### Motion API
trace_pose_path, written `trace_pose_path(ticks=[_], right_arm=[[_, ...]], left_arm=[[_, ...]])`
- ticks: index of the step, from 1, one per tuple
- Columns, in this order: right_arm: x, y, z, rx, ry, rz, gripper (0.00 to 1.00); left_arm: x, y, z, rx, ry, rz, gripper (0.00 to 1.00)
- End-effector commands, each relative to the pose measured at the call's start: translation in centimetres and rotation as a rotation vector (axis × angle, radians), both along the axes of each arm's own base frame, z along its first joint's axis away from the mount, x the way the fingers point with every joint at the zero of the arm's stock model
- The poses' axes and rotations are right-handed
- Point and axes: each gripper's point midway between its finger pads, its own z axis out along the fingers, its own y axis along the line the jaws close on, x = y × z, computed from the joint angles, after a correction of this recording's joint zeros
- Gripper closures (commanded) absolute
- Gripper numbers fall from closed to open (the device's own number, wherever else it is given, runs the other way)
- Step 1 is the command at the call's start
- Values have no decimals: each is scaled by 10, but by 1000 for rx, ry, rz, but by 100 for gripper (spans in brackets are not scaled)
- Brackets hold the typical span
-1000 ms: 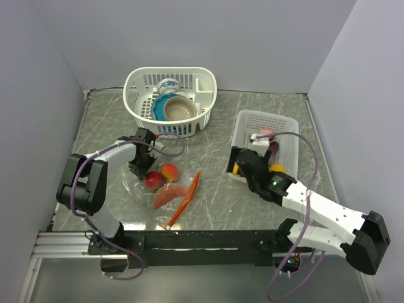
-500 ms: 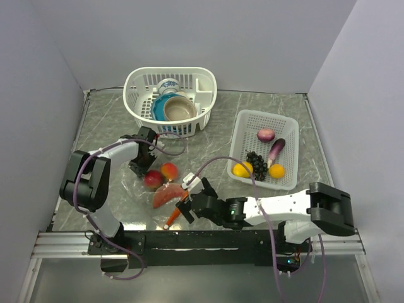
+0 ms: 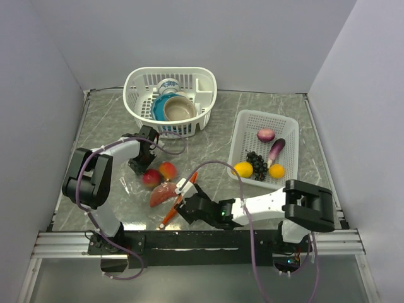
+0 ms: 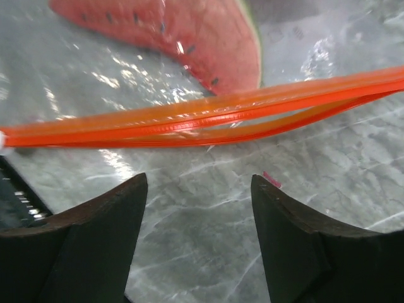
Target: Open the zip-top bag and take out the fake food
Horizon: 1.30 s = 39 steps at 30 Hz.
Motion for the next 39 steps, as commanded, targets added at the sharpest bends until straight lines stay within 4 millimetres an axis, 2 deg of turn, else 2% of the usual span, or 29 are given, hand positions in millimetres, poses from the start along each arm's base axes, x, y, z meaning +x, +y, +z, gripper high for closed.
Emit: trace_pose_path(ticks=[1, 5, 9, 16, 19, 24, 28, 29, 33, 36, 39], right_arm=[[14, 29, 22, 96, -23, 1, 20], [27, 39, 28, 110, -28, 1, 15], [32, 49, 34, 109, -38, 14, 13], [50, 58, 30, 117, -22, 5, 9], [59, 60, 22, 119, -1, -4, 0], [73, 61, 7, 103, 7, -2, 0], [83, 67, 5, 151, 7, 16, 0], [85, 68, -1, 155, 26, 12, 0], [78, 80, -12, 171, 93, 45, 0], [70, 84, -19, 182, 150, 53, 7], [62, 86, -20, 201, 193, 59, 30]], left_arm=[[-7, -4, -32, -38, 46, 2, 99], [-9, -6, -31, -51, 49, 2, 99], [-11, -6, -32, -55, 51, 2, 99], [-16, -7, -37, -61, 63, 2, 99], [-16, -7, -36, -63, 65, -1, 99], [-18, -9, -37, -71, 76, -13, 99], [-35, -11, -45, -50, 147, -78, 99], [-33, -9, -47, -24, 135, -83, 99], [-31, -16, -45, -51, 123, -78, 99], [-28, -21, -42, -70, 122, -72, 99], [-26, -22, -41, -73, 115, -64, 99]])
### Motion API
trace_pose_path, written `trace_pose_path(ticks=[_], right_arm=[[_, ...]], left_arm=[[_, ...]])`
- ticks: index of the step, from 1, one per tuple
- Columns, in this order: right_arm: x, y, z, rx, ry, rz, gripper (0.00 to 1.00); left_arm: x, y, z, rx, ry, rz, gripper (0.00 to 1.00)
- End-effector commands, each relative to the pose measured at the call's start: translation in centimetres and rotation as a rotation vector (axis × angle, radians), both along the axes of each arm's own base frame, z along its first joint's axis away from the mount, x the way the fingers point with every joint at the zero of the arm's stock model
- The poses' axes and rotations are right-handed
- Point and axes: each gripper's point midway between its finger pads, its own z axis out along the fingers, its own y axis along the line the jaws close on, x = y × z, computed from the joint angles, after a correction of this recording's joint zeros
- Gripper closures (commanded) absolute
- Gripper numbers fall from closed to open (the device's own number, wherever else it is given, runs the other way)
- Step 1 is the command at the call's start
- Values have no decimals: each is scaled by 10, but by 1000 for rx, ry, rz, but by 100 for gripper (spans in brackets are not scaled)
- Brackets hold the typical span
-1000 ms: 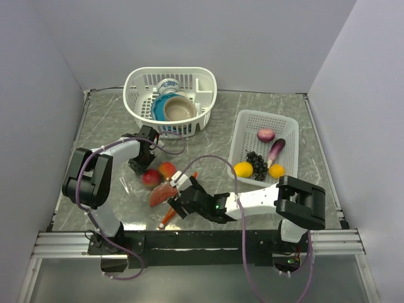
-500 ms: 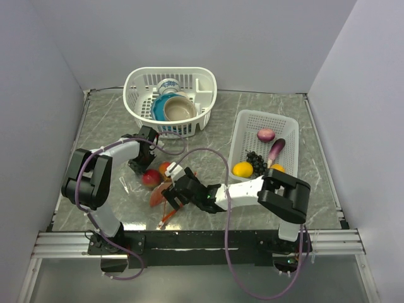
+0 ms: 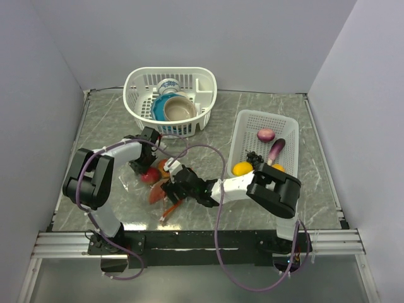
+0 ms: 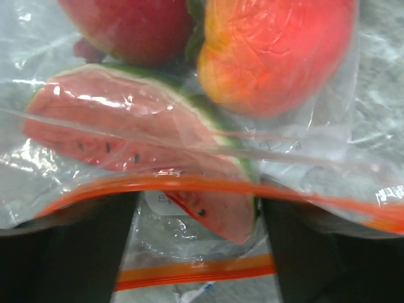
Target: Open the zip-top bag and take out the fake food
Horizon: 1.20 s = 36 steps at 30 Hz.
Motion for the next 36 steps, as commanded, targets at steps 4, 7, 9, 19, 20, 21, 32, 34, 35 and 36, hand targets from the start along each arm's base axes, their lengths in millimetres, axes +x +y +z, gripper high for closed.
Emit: trace_pose_path(ticks=[4, 7, 9, 19, 20, 21, 32, 34, 35, 36], right_arm=[[-23, 13, 2, 93, 134, 14, 83], [-30, -3, 5, 71, 120, -11, 100], [-32, -9, 23, 99, 99, -33, 100], [-66, -78, 81, 224, 117, -122, 100], [-65, -86, 85, 227, 109, -142, 100], [-66, -99, 82, 200, 112, -169, 100], [-33, -253, 139, 327, -65, -801, 100], [-27, -297, 149, 361, -107, -1026, 100], [-24, -311, 151, 363, -119, -1094, 100], [-23, -322, 152, 348, -130, -1133, 100]], left_arm=[[-26, -18, -39, -109, 121, 18, 99], [-26, -15, -40, -93, 115, 18, 99], [-27, -12, -42, -92, 119, 29, 99], [-13, 13, -38, -95, 98, 110, 99], [-13, 16, -37, -87, 90, 112, 99], [-12, 18, -37, -76, 84, 113, 99], [-14, 18, -30, -81, 69, 121, 99], [-16, 14, -26, -106, 78, 122, 99], [-13, 10, -20, -126, 67, 121, 99], [-12, 6, -16, -145, 67, 126, 99]])
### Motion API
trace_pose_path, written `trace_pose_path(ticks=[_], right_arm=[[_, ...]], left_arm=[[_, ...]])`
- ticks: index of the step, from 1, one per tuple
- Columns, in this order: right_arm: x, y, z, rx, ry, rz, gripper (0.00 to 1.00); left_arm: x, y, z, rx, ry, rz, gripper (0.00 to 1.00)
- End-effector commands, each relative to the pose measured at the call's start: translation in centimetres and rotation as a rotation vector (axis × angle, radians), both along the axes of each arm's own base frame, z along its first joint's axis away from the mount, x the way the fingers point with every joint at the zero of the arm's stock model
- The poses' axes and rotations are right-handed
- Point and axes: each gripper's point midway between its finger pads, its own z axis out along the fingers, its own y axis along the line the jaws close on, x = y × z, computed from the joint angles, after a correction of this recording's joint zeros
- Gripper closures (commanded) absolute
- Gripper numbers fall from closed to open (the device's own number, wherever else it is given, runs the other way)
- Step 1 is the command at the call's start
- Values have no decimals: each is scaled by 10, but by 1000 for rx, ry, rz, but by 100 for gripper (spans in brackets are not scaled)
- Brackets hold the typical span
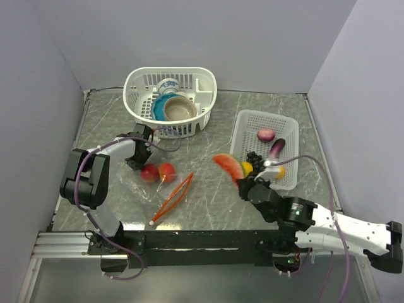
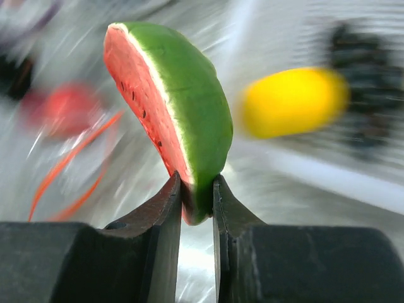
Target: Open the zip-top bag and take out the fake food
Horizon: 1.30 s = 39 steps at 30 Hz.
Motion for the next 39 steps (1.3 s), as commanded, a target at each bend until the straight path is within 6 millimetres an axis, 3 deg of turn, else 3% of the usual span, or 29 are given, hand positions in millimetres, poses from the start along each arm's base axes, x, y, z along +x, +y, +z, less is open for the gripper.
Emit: trace_pose_path(ticks=[1, 2, 5, 7, 8, 9, 11, 12, 16, 19, 22, 25, 28, 33, 36, 38, 39], right_arm=[[21, -85, 20, -6, -50, -446, 100], [26, -96, 21, -10, -42, -503, 100], [38, -100, 24, -34, -20, -562, 97], [48, -97, 27, -83, -29, -572, 85], [52, -98, 28, -96, -28, -586, 73], [57, -106, 27, -115, -24, -623, 48], [69, -103, 26, -157, -17, -610, 26], [75, -99, 28, -138, -25, -609, 0], [83, -84, 34, -183, -37, -526, 0], [77, -54, 54, -155, -118, -389, 0], [67, -28, 65, -110, -187, -252, 0], [55, -10, 59, -97, -207, -168, 0], [47, 1, 45, -105, -186, -123, 0], [14, 54, 16, -95, -150, 167, 0], [-12, 86, -11, -79, -86, 354, 0], [-25, 98, -40, -142, -17, 431, 0], [-34, 109, -43, -149, -16, 472, 0]], left_arm=[[-29, -17, -15, -137, 131, 14, 99], [-28, -22, -3, -164, 127, 14, 99], [-24, -42, 24, -269, 118, -2, 99], [-22, -50, 38, -316, 110, -10, 99], [-18, -58, 51, -360, 91, -21, 99], [-21, -60, 56, -370, 98, -21, 99], [-20, -64, 66, -395, 81, -30, 99], [-22, -65, 68, -404, 83, -29, 99], [-30, -70, 75, -441, 92, -41, 99], [-37, -79, 92, -498, 108, -57, 99], [-32, -91, 125, -564, 65, -91, 99], [-28, -102, 162, -628, 28, -129, 99], [-35, -107, 171, -667, 44, -137, 99], [-37, -106, 165, -659, 43, -137, 99], [-32, -94, 145, -588, 26, -108, 99], [-27, -78, 124, -500, 13, -66, 99], [-24, -73, 112, -473, 4, -57, 99]])
